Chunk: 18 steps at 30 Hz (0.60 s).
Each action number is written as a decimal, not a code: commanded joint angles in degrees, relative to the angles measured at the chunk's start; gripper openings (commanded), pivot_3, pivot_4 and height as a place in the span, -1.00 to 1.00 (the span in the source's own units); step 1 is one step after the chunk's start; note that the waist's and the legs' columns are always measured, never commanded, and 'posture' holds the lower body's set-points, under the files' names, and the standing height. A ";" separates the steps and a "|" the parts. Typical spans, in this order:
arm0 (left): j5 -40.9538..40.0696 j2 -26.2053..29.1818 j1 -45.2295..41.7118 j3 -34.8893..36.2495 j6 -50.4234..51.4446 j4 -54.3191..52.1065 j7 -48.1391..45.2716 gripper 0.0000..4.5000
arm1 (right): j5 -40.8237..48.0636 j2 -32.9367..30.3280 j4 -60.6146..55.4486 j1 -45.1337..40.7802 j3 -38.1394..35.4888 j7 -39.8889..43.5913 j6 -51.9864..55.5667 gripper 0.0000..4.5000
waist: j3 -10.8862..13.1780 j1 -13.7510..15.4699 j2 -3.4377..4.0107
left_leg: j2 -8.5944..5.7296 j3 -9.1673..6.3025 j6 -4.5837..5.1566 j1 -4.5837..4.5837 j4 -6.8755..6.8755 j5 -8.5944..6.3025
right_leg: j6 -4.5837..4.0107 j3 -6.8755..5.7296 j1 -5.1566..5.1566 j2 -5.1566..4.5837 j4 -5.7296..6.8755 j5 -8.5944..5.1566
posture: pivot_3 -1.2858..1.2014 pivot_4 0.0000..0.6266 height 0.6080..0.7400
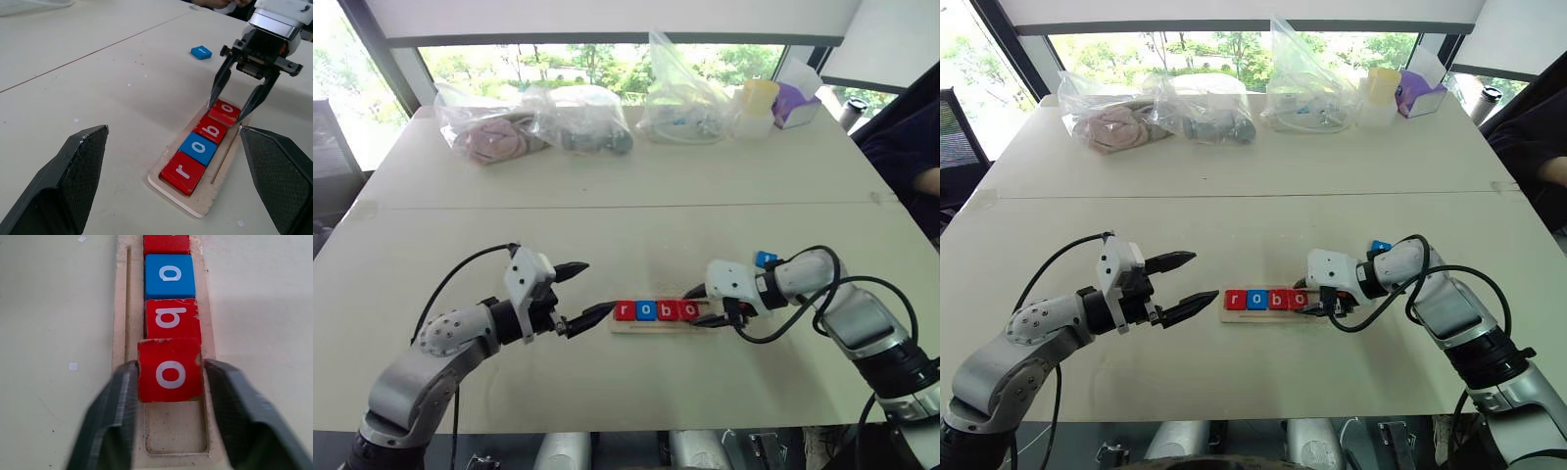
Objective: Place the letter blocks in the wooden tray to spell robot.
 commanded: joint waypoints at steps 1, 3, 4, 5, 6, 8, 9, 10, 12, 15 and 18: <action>-0.80 -0.05 -0.31 0.66 -0.02 -1.86 0.22 1.00 | 0.27 0.20 -1.60 -1.05 -0.62 -0.11 0.41 0.87 | 0.00 0.01 0.00 | 0.00 0.00 0.00 0.00 0.00 0.00 | 0.00 0.00 0.00 0.00 0.00 0.00 | 0.03 -0.52 1.00; -0.81 -0.03 -0.32 0.67 0.00 -1.87 0.21 1.00 | 0.66 0.08 -2.18 -1.15 -0.99 -0.05 1.09 0.97 | 0.00 0.00 0.00 | 0.00 0.00 0.00 0.00 0.00 0.00 | 0.00 0.00 0.00 0.00 0.00 0.00 | 0.03 -0.52 1.00; -0.81 0.00 -0.31 0.71 0.00 -1.83 0.16 1.00 | 1.09 0.11 -2.53 -1.36 -1.51 -0.25 1.77 0.97 | 0.00 0.00 0.00 | 0.00 0.00 0.00 0.00 0.00 0.00 | 0.00 0.00 0.00 0.00 0.00 0.00 | 0.03 -0.52 1.00; -0.80 0.03 -0.32 0.73 -0.02 -1.81 0.12 1.00 | 1.53 0.15 -2.80 -1.63 -2.10 -0.51 2.49 0.97 | 0.00 0.00 0.00 | 0.00 0.00 0.00 0.00 0.00 0.00 | 0.00 0.00 0.00 0.00 0.00 0.00 | 0.03 -0.52 1.00; -0.82 0.02 -0.33 0.75 -0.02 -1.80 0.11 1.00 | 2.31 0.32 -2.98 -2.05 -3.10 -1.04 3.58 0.97 | 0.00 0.00 0.00 | 0.00 0.00 0.00 0.00 0.00 0.00 | 0.00 0.00 0.00 0.00 0.00 0.00 | 0.03 -0.52 1.00; -0.85 -0.03 -0.36 0.76 -0.08 -1.69 0.05 1.00 | 3.37 0.84 -2.93 -2.91 -4.96 -2.77 5.36 0.97 | 0.00 0.00 0.00 | 0.00 0.00 0.00 0.00 0.00 0.00 | 0.00 0.00 0.00 0.00 0.00 0.00 | 0.03 -0.52 1.00; -0.83 -0.04 -0.37 0.73 -0.12 -1.66 0.01 1.00 | 3.51 0.97 -2.88 -3.14 -5.58 -3.57 6.00 0.97 | 0.00 -0.01 0.00 | 0.00 -0.01 0.00 0.00 0.00 0.00 | 0.00 0.00 0.00 0.00 0.00 0.00 | 0.03 -0.52 1.00; -0.80 -0.07 -0.39 0.65 -0.13 -1.65 0.00 1.00 | 3.68 1.03 -2.90 -3.20 -6.13 -4.21 6.54 0.97 | 0.00 -0.02 0.00 | 0.00 0.00 0.00 0.00 0.00 0.00 | 0.00 0.00 0.00 0.00 0.00 0.00 | 0.03 -0.52 1.00; -0.75 -0.24 -0.54 0.39 -0.20 -1.55 -0.03 1.00 | 4.80 1.69 -2.73 -3.16 -8.42 -6.53 8.45 0.97 | 0.00 0.00 0.00 | 0.00 -0.01 0.00 0.00 -0.01 0.00 | 0.00 0.00 0.00 0.00 0.00 0.00 | 0.03 -0.52 1.00; -0.65 -0.37 -0.79 0.17 -0.29 -1.40 -0.12 1.00 | 4.90 2.46 -1.11 -3.42 -11.70 -10.99 11.17 0.97 | 0.00 0.06 0.00 | 0.00 -0.02 0.00 -0.02 -0.01 0.00 | 0.00 0.00 -0.01 0.00 0.00 0.00 | 0.03 -0.52 1.00; -0.40 -0.51 -1.16 -0.15 -0.50 -1.00 -0.26 1.00 | 5.41 0.61 -1.04 -1.02 -13.97 -11.02 11.05 0.97 | 0.00 0.17 0.00 | -0.01 -0.01 0.00 -0.03 0.01 0.00 | -0.01 0.00 0.00 -0.02 0.00 0.00 | 0.03 -0.52 1.00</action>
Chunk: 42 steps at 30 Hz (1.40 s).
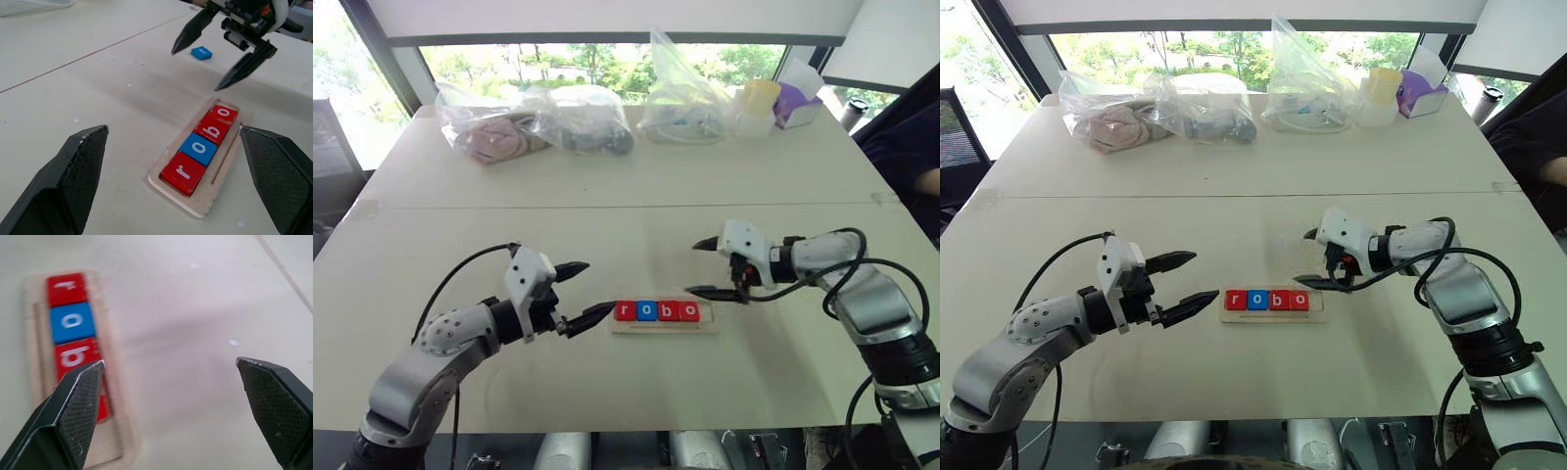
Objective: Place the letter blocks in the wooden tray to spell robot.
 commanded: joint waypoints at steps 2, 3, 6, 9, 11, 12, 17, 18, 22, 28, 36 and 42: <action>-0.09 -0.47 -1.18 -0.38 -0.83 -0.45 -0.39 1.00 | 0.32 -0.78 -0.01 2.05 -4.28 -3.63 -0.23 0.97 | 0.00 -0.06 -0.01 | -0.01 0.00 0.00 0.00 0.00 0.00 | 0.00 0.00 0.00 0.00 -0.01 0.00 | 0.03 -0.52 1.00; -0.12 -0.56 -1.41 -0.51 -0.82 -0.31 -0.46 1.00 | -1.30 0.13 1.09 1.99 -4.61 -6.72 -0.80 0.97 | -0.01 -0.13 0.00 | 0.00 0.00 0.00 -0.01 -0.01 0.00 | 0.00 0.00 0.00 0.00 -0.01 0.00 | 0.03 -0.52 1.00; -0.06 -0.69 -1.83 -0.71 -0.83 0.00 -0.82 1.00 | -4.94 2.80 6.74 0.19 -6.93 -17.07 1.02 0.97 | -0.01 -0.40 0.00 | 0.01 0.03 0.00 0.03 0.00 0.00 | -0.02 0.02 -0.02 0.04 0.03 0.02 | 0.03 -0.52 1.00; -0.07 -0.69 -1.83 -0.64 -0.72 -0.01 -0.98 1.00 | -6.41 4.70 7.63 -0.41 -10.63 -26.14 9.21 0.97 | -0.01 -0.16 0.04 | 0.01 0.04 -0.02 0.03 -0.01 0.01 | -0.05 0.04 -0.03 0.04 0.04 0.03 | 0.03 -0.52 1.00; -0.04 -0.65 -1.68 -0.60 -0.79 -0.04 -1.05 1.00 | -6.87 5.24 6.18 -0.06 -11.73 -29.44 13.42 0.97 | -0.02 -0.02 0.04 | 0.00 0.02 -0.02 -0.09 -0.01 0.01 | -0.04 0.03 -0.11 0.04 0.04 0.03 | 0.03 -0.52 1.00; 0.02 -0.63 -1.62 -0.60 -0.85 -0.03 -1.06 1.00 | -7.07 5.62 5.42 -0.08 -12.18 -31.06 16.10 0.97 | -0.02 -0.06 0.04 | 0.00 0.01 -0.02 -0.13 -0.02 0.01 | 0.01 0.03 -0.13 0.03 0.03 0.06 | 0.03 -0.52 1.00; 0.07 -1.02 -1.44 -0.64 -1.03 0.07 -0.80 1.00 | -7.89 17.40 -6.55 -0.28 -20.79 -46.04 38.99 0.97 | -0.04 -0.37 0.07 | 0.04 0.00 -0.02 -0.14 -0.05 0.01 | 0.08 0.06 -0.22 0.08 0.09 0.11 | 0.03 -0.52 1.00; 0.12 -1.08 -1.55 -0.69 -1.09 0.26 -0.87 1.00 | -8.15 19.71 -8.78 -0.35 -21.71 -47.94 42.35 0.97 | -0.04 -0.29 0.08 | 0.04 0.00 -0.02 -0.14 -0.05 0.01 | 0.07 0.06 -0.24 0.10 0.12 0.11 | 0.03 -0.52 1.00; 0.47 -1.33 -2.44 -1.17 -1.34 1.21 -1.15 1.00 | -9.31 26.83 -14.13 -1.13 -24.47 -53.38 52.32 0.97 | -0.05 -0.21 0.09 | 0.03 0.00 -0.02 -0.14 -0.04 0.01 | 0.06 0.05 -0.24 0.10 0.13 0.10 | 0.03 -0.52 1.00; 0.69 -1.41 -3.30 -1.51 -1.63 2.00 -1.30 1.00 | -10.32 33.03 -16.04 -2.66 -28.27 -57.58 59.16 0.97 | -0.06 -0.31 0.10 | 0.00 0.02 -0.02 -0.16 -0.04 0.02 | -0.02 0.04 -0.23 0.07 0.08 0.06 | 0.03 -0.52 1.00; 1.07 -1.71 -2.98 -1.62 -1.77 1.78 -0.77 1.00 | -9.86 37.84 -10.57 -5.43 -32.23 -59.42 57.89 0.74 | -0.08 -0.65 0.11 | 0.02 0.02 -0.02 -0.15 -0.07 0.02 | 0.03 0.01 -0.23 0.11 0.08 0.09 | 0.03 -0.52 1.00; 1.43 -2.11 -2.65 -1.64 -1.89 1.57 -0.38 1.00 | -9.50 38.44 -8.14 -6.88 -32.13 -60.14 56.35 -0.50 | -0.10 -1.15 0.10 | 0.03 0.03 -0.01 -0.11 -0.08 0.02 | -0.03 0.02 -0.22 0.14 0.08 0.06 | 0.03 -0.52 1.00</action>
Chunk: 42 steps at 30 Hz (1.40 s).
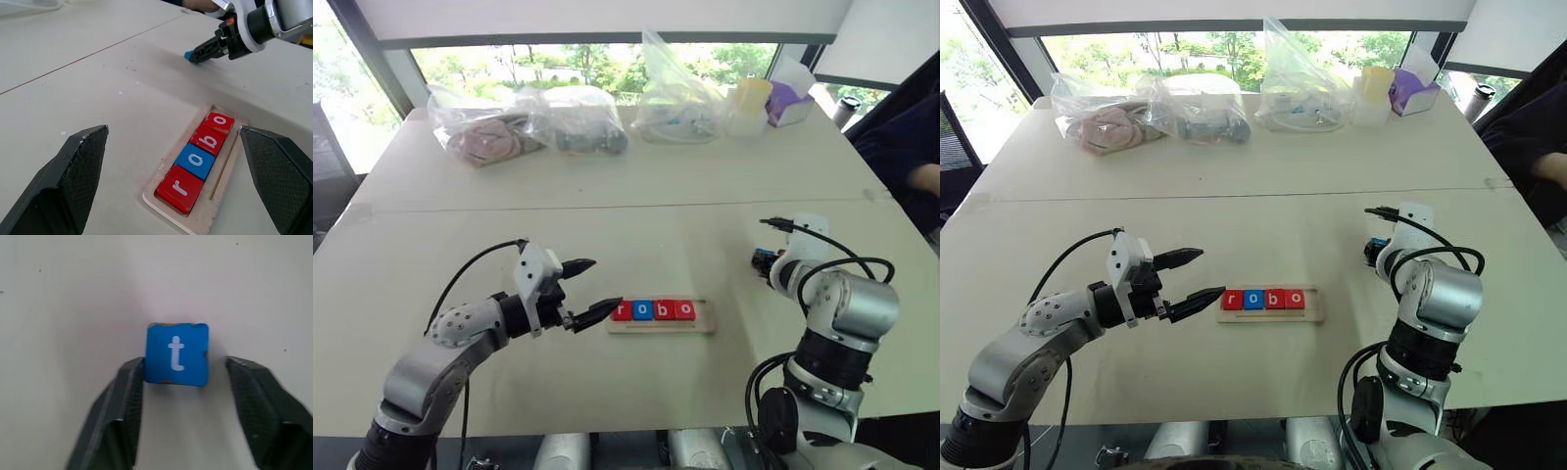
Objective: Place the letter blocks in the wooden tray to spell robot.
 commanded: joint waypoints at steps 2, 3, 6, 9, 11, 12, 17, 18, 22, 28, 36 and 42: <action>0.25 -0.57 -0.09 0.23 -1.26 -1.33 0.25 1.00 | 1.23 0.51 -0.02 -0.05 1.75 0.48 0.08 -0.50 | 0.00 -0.45 0.00 | 0.00 -0.01 0.00 0.00 -0.02 0.00 | 0.03 -0.01 0.00 0.01 0.00 0.02 | 0.03 -0.52 1.00; 0.32 -0.68 -0.06 0.17 -1.28 -1.35 0.31 1.00 | 1.61 0.01 -0.69 0.40 2.55 1.04 0.73 -0.50 | 0.00 -0.65 0.00 | 0.01 -0.01 0.00 0.00 -0.03 0.00 | 0.07 -0.01 0.00 0.00 0.00 0.04 | 0.03 -0.52 1.00; 0.52 -0.91 0.14 -0.04 -1.41 -1.45 0.23 1.00 | 3.50 -3.38 -5.79 4.05 6.28 3.84 4.32 -0.50 | 0.00 -0.86 0.00 | 0.01 -0.03 0.00 -0.01 -0.08 0.00 | 0.09 0.00 -0.02 0.00 0.00 0.05 | 0.03 -0.52 1.00; 0.59 -0.85 0.22 -0.16 -1.52 -1.36 -0.07 1.00 | 6.53 -5.72 -12.00 9.46 7.91 6.29 6.10 -0.50 | 0.00 -0.77 0.00 | 0.00 -0.07 0.01 -0.01 -0.15 -0.01 | 0.11 -0.06 -0.01 0.00 -0.01 0.05 | 0.03 -0.52 1.00; 0.65 -0.74 0.27 -0.26 -1.74 -1.12 -0.41 1.00 | 10.54 -8.08 -18.80 16.40 8.45 8.26 6.10 -0.50 | -0.01 -0.57 0.01 | 0.00 -0.08 0.01 -0.04 -0.15 -0.01 | 0.12 -0.08 -0.01 0.01 -0.01 0.05 | 0.03 -0.52 1.00; 0.66 -0.68 0.29 -0.33 -1.83 -1.03 -0.59 1.00 | 12.34 -9.08 -21.27 18.97 8.52 8.82 6.10 -0.50 | -0.03 -0.42 -0.02 | -0.01 -0.08 0.01 -0.09 -0.16 -0.01 | 0.14 -0.10 -0.02 0.00 -0.04 0.02 | 0.03 -0.52 1.00; 0.79 -0.76 0.32 -0.83 -2.26 -0.52 -1.10 1.00 | 20.63 -10.58 -29.12 27.07 6.85 8.03 6.10 -0.50 | -0.04 -0.54 -0.04 | 0.00 -0.09 0.01 -0.05 -0.09 -0.01 | 0.04 -0.09 0.04 -0.01 -0.07 -0.09 | 0.03 -0.52 1.00; 0.81 -0.79 0.25 -0.94 -2.26 -0.45 -1.26 1.00 | 22.46 -10.83 -30.35 28.17 6.52 7.54 6.10 -0.50 | -0.04 -0.56 -0.05 | 0.00 -0.09 0.01 -0.04 -0.08 -0.01 | 0.03 -0.09 0.05 0.00 -0.07 -0.10 | 0.03 -0.52 1.00; 0.97 -0.77 0.04 -1.03 -2.28 -0.19 -1.75 1.00 | 28.60 -11.19 -30.93 29.24 4.53 4.17 6.10 -0.50 | -0.05 -0.75 -0.05 | 0.02 -0.08 0.01 -0.02 -0.08 -0.01 | 0.03 -0.07 0.05 0.00 -0.07 -0.10 | 0.03 -0.52 1.00; 1.36 -1.00 -0.51 -0.87 -2.30 0.31 -2.07 1.00 | 39.63 -13.38 -28.52 27.86 2.63 -2.43 6.10 0.36 | -0.04 -0.75 -0.05 | 0.02 -0.08 0.02 -0.05 -0.08 -0.01 | 0.03 -0.06 0.03 0.00 -0.10 -0.10 | 0.03 -0.52 1.00; 1.75 -1.48 -1.22 -0.68 -2.24 0.73 -1.96 1.00 | 50.41 -40.56 -18.82 15.55 10.98 12.66 3.13 0.99 | 0.05 -0.80 0.00 | -0.04 0.04 0.02 -0.10 0.00 -0.01 | 0.03 0.06 0.01 -0.07 -0.20 -0.10 | 0.03 -0.52 1.00; 1.88 -1.88 -1.63 -0.56 -2.15 0.72 -1.50 1.00 | 36.50 -61.73 -12.22 18.76 24.72 42.21 -29.35 0.99 | 0.05 0.07 -0.09 | 0.00 0.01 0.15 -0.18 -0.13 -0.10 | 0.23 -0.12 -0.02 0.05 -0.23 -0.18 | 0.03 -0.52 1.00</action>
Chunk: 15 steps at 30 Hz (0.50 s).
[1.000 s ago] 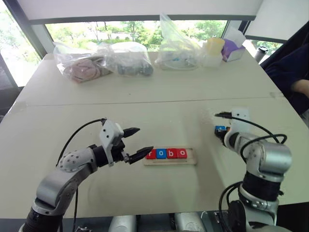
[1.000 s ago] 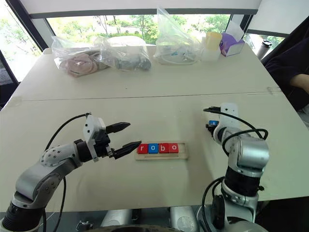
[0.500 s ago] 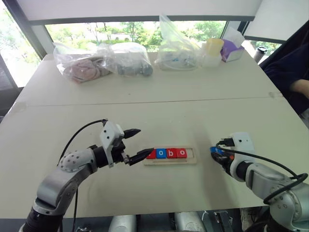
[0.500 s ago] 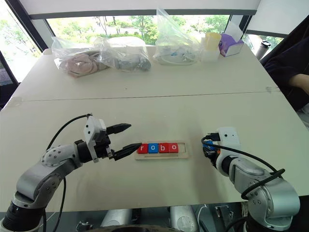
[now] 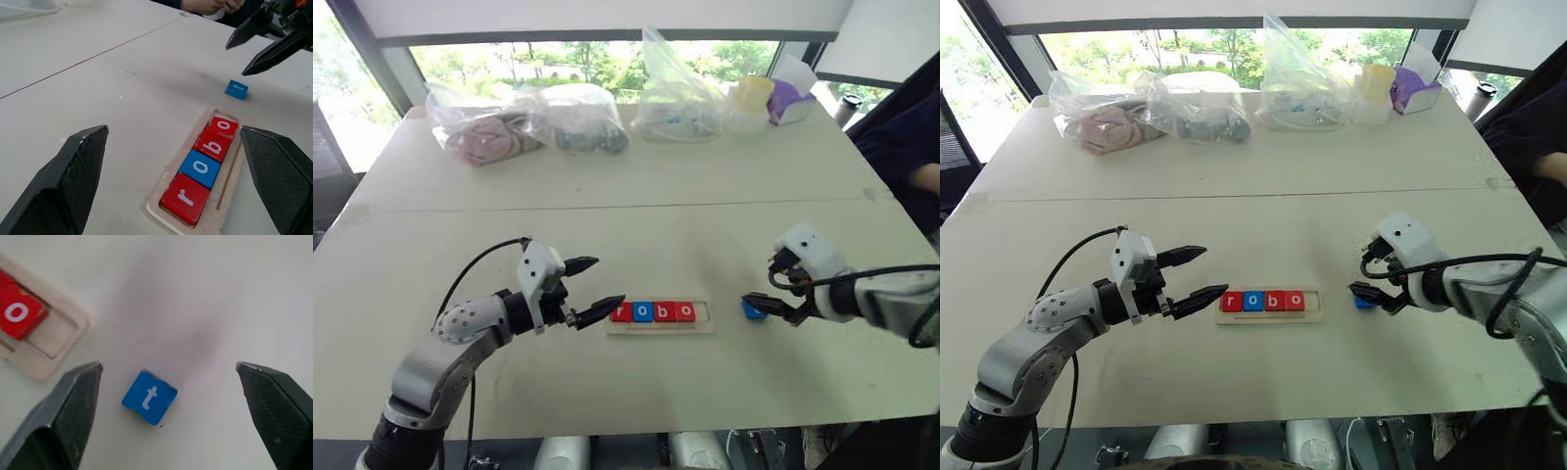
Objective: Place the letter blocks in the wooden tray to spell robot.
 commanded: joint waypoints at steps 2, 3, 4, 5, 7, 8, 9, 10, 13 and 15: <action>0.28 -0.09 -0.44 0.16 -0.97 -1.34 0.36 1.00 | -10.25 -6.04 7.67 3.27 5.52 20.50 -24.75 0.99 | 0.01 0.57 -0.01 | 0.00 0.04 0.08 0.00 0.02 -0.04 | 0.16 0.02 0.00 -0.02 0.00 0.05 | 0.03 -0.52 1.00; 0.25 -0.09 -0.36 0.24 -0.91 -1.45 0.48 1.00 | -13.12 -7.07 10.62 3.76 6.86 24.44 -30.41 0.99 | 0.02 0.68 0.02 | 0.00 0.09 0.08 0.00 0.04 -0.05 | 0.17 0.04 -0.02 -0.04 0.00 0.06 | 0.03 -0.52 1.00; 0.33 0.00 -0.20 0.29 -0.89 -1.68 0.60 1.00 | -16.64 -7.39 14.53 4.18 8.24 28.73 -38.53 0.99 | 0.03 0.82 0.03 | -0.02 0.11 0.08 0.00 0.07 -0.05 | 0.18 0.08 -0.02 -0.09 0.00 0.06 | 0.03 -0.52 1.00; 0.29 0.04 0.00 0.40 -0.79 -1.99 0.77 1.00 | -19.15 -7.40 18.40 4.21 9.65 32.45 -44.19 0.99 | 0.04 0.87 0.01 | -0.02 0.15 0.08 0.01 0.10 -0.05 | 0.13 0.09 -0.01 -0.12 0.00 0.05 | 0.03 -0.52 1.00; 0.00 0.19 0.15 0.78 -0.59 -2.32 0.98 1.00 | -22.64 -6.60 23.87 3.50 11.53 36.90 -51.17 0.99 | 0.05 0.91 0.00 | -0.02 0.21 0.08 0.02 0.24 -0.05 | -0.02 0.11 0.04 -0.15 0.00 0.00 | 0.03 -0.52 1.00; -0.04 0.30 0.25 0.89 -0.53 -2.45 1.11 1.00 | -25.01 -5.86 26.65 2.80 12.57 38.05 -55.11 0.99 | 0.05 0.93 0.00 | -0.02 0.21 0.08 0.03 0.26 -0.05 | -0.04 0.14 0.05 -0.16 0.00 0.01 | 0.03 -0.52 1.00; -0.17 0.52 0.48 1.15 -0.42 -2.73 1.19 1.00 | -27.25 -5.01 29.70 1.74 13.85 39.23 -58.12 0.99 | 0.05 0.94 0.00 | -0.02 0.20 0.08 0.05 0.31 -0.05 | -0.05 0.14 0.09 -0.16 0.01 0.02 | 0.03 -0.52 1.00; -0.27 0.70 0.75 1.40 -0.30 -3.07 1.33 1.00 | -28.99 -4.20 32.52 0.80 14.93 40.54 -60.56 0.99 | 0.05 0.93 0.00 | -0.02 0.19 0.08 0.07 0.34 -0.05 | -0.07 0.14 0.11 -0.16 0.03 0.03 | 0.03 -0.52 1.00; -0.59 1.11 1.41 1.96 0.03 -3.81 1.67 1.00 | -31.75 -1.41 38.08 -1.58 16.38 42.66 -64.21 0.99 | 0.05 0.83 0.01 | -0.02 0.14 0.08 0.11 0.32 -0.05 | -0.09 0.18 0.11 -0.16 0.07 0.04 | 0.03 -0.52 1.00; -0.77 1.33 1.74 2.16 0.19 -4.17 1.81 1.00 | -32.78 0.68 40.52 -2.81 16.55 43.02 -65.17 0.99 | 0.04 0.71 0.02 | 0.00 0.10 0.08 0.15 0.28 -0.05 | -0.09 0.18 0.10 -0.13 0.09 0.05 | 0.03 -0.52 1.00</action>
